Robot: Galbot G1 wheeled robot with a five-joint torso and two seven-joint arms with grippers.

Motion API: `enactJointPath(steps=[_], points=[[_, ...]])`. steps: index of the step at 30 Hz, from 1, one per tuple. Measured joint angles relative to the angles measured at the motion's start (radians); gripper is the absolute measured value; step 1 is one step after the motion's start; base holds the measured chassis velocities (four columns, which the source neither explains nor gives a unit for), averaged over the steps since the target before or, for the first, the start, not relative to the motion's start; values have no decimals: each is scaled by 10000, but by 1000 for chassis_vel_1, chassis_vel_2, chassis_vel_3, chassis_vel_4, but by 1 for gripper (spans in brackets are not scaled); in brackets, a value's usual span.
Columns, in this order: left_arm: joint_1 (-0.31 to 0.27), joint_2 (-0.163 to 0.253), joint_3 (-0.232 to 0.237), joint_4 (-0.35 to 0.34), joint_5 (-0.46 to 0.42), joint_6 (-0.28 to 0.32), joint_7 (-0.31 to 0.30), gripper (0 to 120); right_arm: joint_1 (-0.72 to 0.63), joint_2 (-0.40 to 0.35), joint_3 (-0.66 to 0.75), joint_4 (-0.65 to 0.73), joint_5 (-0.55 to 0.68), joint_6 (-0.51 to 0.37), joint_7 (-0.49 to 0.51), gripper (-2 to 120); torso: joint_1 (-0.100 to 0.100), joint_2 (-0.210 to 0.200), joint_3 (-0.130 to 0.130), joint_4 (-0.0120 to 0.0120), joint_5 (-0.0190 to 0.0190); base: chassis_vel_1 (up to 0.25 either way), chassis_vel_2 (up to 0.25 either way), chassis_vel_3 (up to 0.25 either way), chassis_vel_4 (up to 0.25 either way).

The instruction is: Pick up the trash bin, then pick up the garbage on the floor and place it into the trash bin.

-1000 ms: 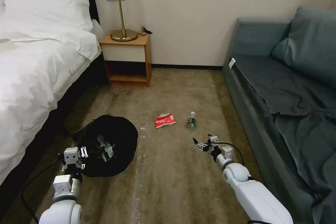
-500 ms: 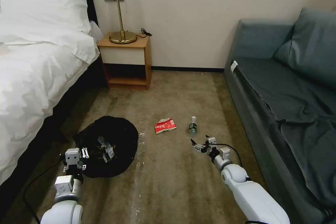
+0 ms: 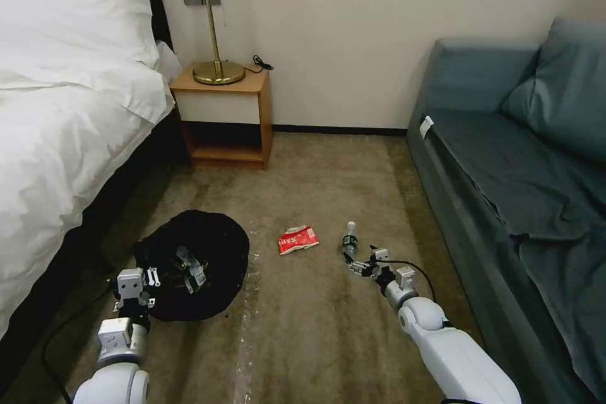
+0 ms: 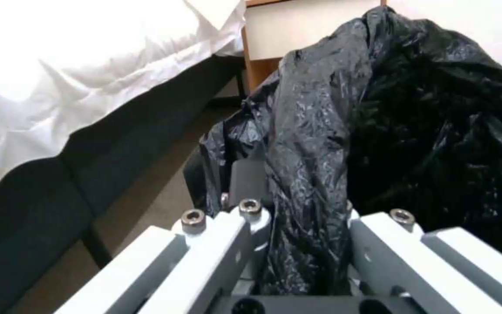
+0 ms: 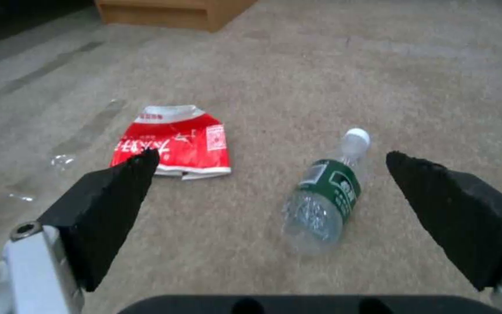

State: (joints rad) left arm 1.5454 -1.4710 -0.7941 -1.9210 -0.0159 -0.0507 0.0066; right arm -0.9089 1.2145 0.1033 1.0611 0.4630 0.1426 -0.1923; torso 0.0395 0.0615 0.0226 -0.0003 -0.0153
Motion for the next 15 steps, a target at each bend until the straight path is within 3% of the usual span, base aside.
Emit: enactJointPath(steps=[15], points=[[57, -18, -3, -7, 6, -11, -76, 4, -106, 41, 68, -84, -145, 40, -52, 100, 1, 0, 0, 0, 0, -110, 111, 108, -111]])
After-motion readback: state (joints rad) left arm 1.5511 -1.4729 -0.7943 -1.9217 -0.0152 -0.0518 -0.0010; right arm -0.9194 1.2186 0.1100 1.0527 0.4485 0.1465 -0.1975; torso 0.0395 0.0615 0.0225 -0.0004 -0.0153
